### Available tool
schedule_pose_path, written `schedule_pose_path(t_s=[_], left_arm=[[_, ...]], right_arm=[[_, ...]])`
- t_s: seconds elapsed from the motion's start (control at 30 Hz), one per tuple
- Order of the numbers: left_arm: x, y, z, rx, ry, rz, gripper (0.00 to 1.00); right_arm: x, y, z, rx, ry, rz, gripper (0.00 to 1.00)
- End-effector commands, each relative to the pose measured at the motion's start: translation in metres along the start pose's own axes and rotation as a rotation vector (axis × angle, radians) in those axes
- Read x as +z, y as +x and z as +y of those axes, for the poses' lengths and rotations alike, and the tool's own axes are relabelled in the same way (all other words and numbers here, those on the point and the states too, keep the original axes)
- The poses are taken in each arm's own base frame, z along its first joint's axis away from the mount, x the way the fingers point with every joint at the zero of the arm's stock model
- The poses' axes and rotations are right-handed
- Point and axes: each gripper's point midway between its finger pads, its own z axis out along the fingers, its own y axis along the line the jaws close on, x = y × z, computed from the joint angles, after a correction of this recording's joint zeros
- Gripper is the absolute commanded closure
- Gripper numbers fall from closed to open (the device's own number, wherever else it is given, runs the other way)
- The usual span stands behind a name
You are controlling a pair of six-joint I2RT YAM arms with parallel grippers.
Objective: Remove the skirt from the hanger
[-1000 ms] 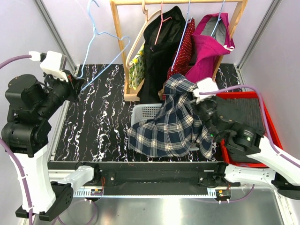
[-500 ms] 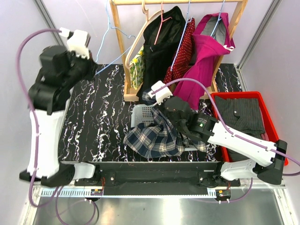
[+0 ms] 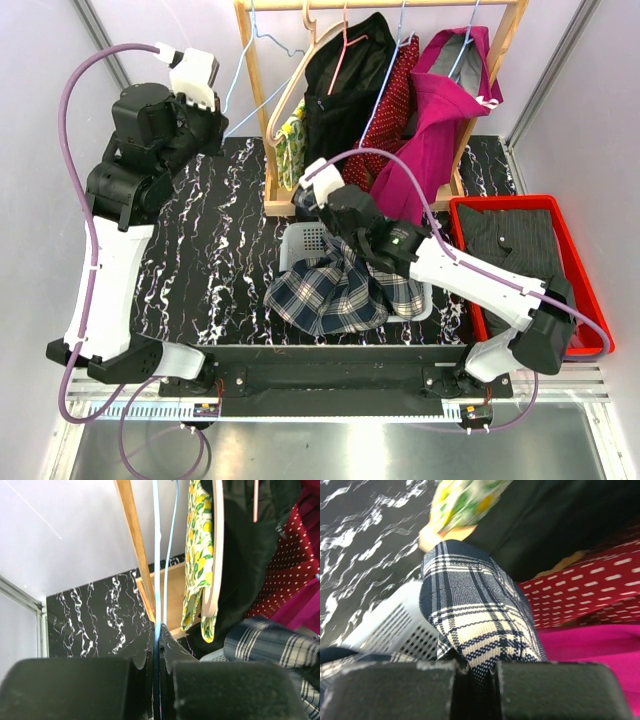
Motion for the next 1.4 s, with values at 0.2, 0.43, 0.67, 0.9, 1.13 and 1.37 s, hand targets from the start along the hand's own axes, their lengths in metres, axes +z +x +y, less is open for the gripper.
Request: schedule_pose_path(t_s=[0.2, 0.43, 0.67, 0.9, 1.13, 1.37], left_arm=[[0.011, -0.033, 0.013, 0.005, -0.079, -0.126, 1.00], [0.030, -0.017, 0.006, -0.025, -0.049, -0.078, 1.00], [0.039, 0.013, 0.002, -0.036, -0.044, -0.007, 1.00], [0.034, 0.031, -0.002, -0.046, -0.026, 0.028, 1.00], [0.016, 0.028, 0.000, -0.022, -0.027, 0.002, 0.55], [-0.017, 0.002, 0.006, 0.006, -0.041, -0.087, 0.01]], right_arm=[[0.014, 0.064, 0.041, 0.027, -0.136, 0.122, 1.00], [0.021, 0.127, 0.054, 0.079, -0.163, 0.252, 1.00], [-0.009, 0.163, 0.064, 0.257, -0.203, 0.307, 1.00], [-0.037, 0.180, 0.072, 0.424, -0.236, 0.338, 1.00], [-0.040, 0.168, 0.047, 0.370, -0.131, 0.352, 0.83], [-0.031, 0.132, 0.046, 0.395, -0.138, 0.303, 0.30]])
